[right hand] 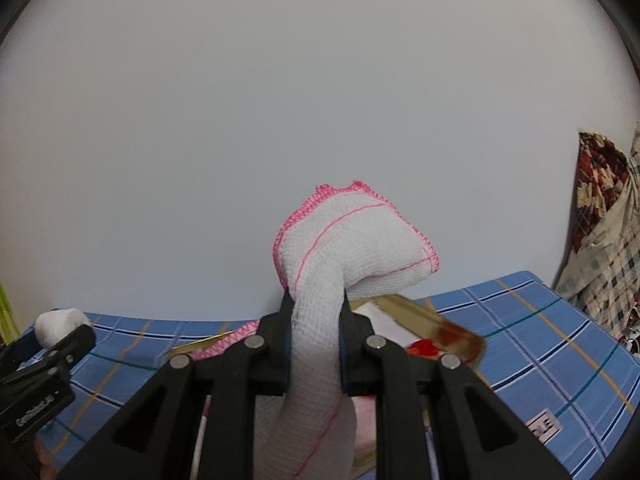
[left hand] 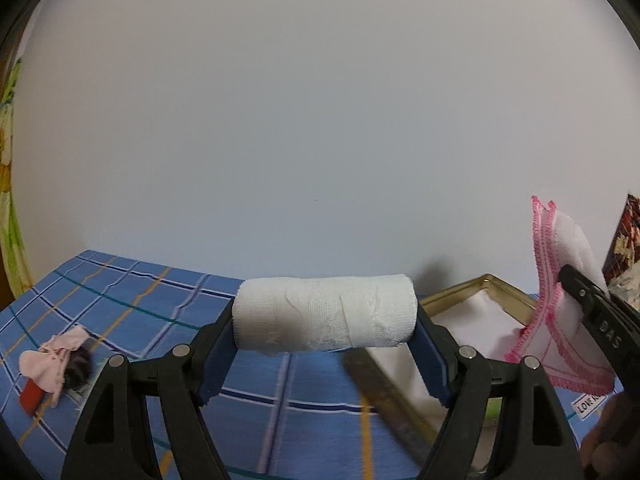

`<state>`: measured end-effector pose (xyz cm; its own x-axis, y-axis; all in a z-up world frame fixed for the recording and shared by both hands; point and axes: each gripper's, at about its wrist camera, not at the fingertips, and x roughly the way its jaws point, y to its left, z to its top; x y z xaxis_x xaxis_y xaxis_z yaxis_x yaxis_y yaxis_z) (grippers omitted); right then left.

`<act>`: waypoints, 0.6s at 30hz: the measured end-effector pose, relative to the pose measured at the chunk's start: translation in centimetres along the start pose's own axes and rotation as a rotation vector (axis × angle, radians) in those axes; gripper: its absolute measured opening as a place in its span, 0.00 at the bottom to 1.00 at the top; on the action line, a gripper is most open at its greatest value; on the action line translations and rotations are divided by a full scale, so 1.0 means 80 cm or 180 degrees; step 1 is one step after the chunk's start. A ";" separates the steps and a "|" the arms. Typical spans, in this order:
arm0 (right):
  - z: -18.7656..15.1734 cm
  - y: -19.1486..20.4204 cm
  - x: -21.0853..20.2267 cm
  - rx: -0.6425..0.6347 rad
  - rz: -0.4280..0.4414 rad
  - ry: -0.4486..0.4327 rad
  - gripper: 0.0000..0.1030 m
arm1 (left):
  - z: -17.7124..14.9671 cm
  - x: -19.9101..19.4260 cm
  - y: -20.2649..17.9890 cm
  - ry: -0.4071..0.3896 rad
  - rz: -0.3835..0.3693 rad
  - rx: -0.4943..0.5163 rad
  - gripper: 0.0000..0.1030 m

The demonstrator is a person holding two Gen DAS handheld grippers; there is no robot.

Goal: Organize soft objects
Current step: 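Carry cloth and cotton roll over the gold tin and open both tools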

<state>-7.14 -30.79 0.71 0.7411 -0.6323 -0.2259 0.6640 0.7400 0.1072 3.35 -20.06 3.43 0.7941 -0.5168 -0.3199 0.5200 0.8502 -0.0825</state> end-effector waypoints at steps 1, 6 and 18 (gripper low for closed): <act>0.000 -0.007 0.007 0.0004 -0.0025 0.0014 0.16 | 0.000 0.002 -0.009 0.0006 -0.0032 0.0032 0.77; 0.002 -0.037 0.022 0.0042 -0.0153 0.0129 0.16 | -0.003 0.010 -0.041 0.0049 -0.0125 0.0130 0.77; -0.001 -0.050 0.059 0.0060 -0.0074 0.0509 0.17 | -0.011 0.041 -0.095 0.0368 -0.0232 0.0214 0.77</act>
<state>-6.31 -36.72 -0.90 0.7013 -0.6034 -0.3796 0.6836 0.7202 0.1181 1.71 -28.12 2.17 0.7140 -0.5586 -0.4222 0.5980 0.8001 -0.0474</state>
